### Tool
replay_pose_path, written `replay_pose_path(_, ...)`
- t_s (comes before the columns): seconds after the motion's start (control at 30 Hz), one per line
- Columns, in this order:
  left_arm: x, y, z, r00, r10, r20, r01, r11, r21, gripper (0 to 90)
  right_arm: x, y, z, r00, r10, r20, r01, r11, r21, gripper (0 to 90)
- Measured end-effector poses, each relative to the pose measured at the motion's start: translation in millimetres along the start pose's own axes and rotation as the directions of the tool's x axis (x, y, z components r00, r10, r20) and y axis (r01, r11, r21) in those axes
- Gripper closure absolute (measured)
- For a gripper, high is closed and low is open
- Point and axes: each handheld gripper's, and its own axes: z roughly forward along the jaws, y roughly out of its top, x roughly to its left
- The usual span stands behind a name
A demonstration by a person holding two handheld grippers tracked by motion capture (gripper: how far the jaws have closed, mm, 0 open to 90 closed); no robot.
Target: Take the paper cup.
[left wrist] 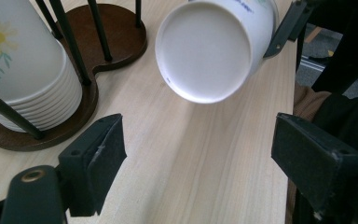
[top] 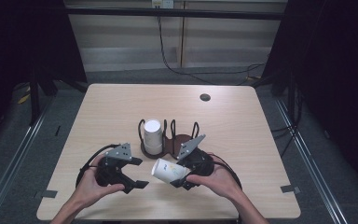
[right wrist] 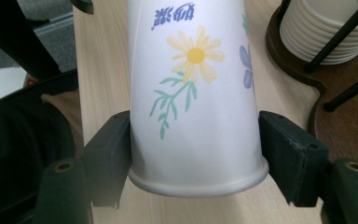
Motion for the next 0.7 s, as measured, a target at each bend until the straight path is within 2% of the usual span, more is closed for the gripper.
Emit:
replay_pose_path(0.13,-0.4,0.1,0.4,0.9999,0.006,0.009,-0.006,0.9999,0.011,17.6,0.1,5.2,4.9,0.9994,-0.027,-0.022,0.028,0.9989,0.039,29.4)
replay_pose_path(0.27,-1.6,0.6,0.9,0.9998,0.016,0.01,-0.016,0.9996,0.023,17.6,1.9,9.8,9.1,0.9988,-0.034,-0.037,0.036,0.997,0.069,29.4)
replay_pose_path(0.33,-2.5,0.6,2.0,0.9999,0.011,0.011,-0.011,0.9997,0.021,17.6,1.8,10.3,10.1,0.9982,-0.045,-0.04,0.048,0.9966,0.067,29.4)
replay_pose_path(0.37,-2.1,0.8,2.4,0.9996,0.024,0.013,-0.025,0.9992,0.032,17.5,2.3,10.9,11.7,0.9979,-0.049,-0.041,0.052,0.9964,0.067,29.4)
replay_pose_path(0.4,-2.8,0.6,3.3,0.9997,0.019,0.014,-0.019,0.9994,0.029,17.5,4.0,12.0,13.9,0.9976,-0.052,-0.046,0.055,0.9948,0.086,29.4)
replay_pose_path(0.43,-2.9,0.9,4.2,0.999,0.037,0.023,-0.039,0.998,0.05,17.5,4.5,12.3,14.8,0.9973,-0.056,-0.048,0.06,0.9939,0.093,29.4)
replay_pose_path(0.7,-7.1,6.1,7.2,0.9976,0.056,0.04,-0.058,0.9959,0.069,17.6,5.4,14.4,14.3,0.997,-0.065,-0.042,0.069,0.9901,0.122,29.4)
